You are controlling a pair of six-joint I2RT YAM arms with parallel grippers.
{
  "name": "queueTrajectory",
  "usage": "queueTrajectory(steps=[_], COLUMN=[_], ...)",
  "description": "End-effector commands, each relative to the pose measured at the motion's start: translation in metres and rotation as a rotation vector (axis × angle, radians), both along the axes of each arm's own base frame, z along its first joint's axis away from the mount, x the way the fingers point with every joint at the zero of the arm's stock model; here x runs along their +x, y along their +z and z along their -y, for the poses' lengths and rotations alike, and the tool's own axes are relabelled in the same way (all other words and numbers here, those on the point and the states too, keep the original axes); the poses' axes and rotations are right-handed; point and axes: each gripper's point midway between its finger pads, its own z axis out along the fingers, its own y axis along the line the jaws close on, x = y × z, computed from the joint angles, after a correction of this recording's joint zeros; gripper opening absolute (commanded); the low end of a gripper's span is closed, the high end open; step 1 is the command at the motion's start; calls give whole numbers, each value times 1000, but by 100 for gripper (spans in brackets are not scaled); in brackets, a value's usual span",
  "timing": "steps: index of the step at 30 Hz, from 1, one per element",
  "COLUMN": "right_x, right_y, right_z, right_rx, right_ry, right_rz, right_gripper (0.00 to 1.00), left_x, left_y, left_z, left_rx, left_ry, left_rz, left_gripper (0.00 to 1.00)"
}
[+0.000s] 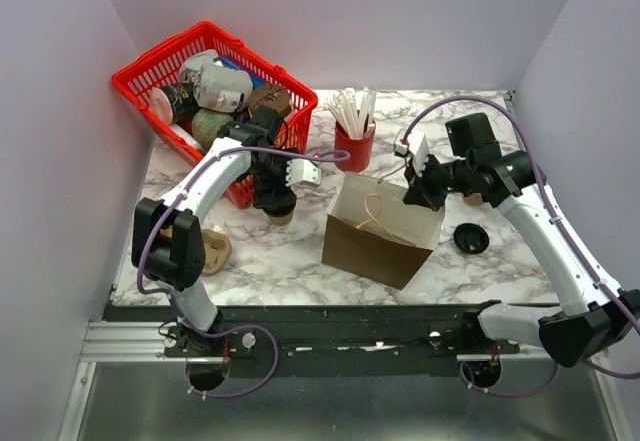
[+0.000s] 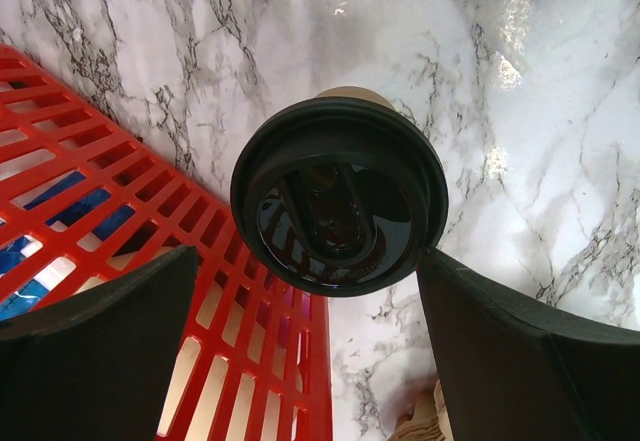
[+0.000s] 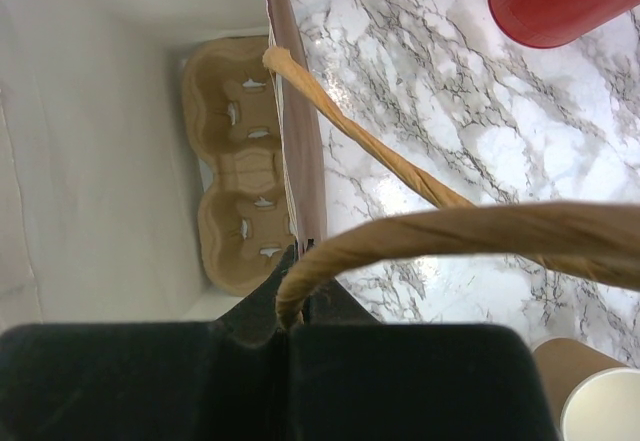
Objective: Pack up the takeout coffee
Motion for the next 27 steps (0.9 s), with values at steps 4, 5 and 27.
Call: queueTrajectory(steps=[4, 5, 27], right_x=[-1, -1, 0], right_y=[2, 3, 0], right_z=[-7, -7, -7], right_rx=[34, 35, 32], right_ry=[22, 23, 23], right_rz=[-5, -2, -9], right_gripper=[1, 1, 0], left_x=[4, 4, -6], left_y=[-8, -9, -18], left_z=[4, 4, 13], left_rx=[-10, -11, -21], left_ry=[-10, -11, 9], left_rz=[-12, -15, -16], left_gripper=[97, 96, 91])
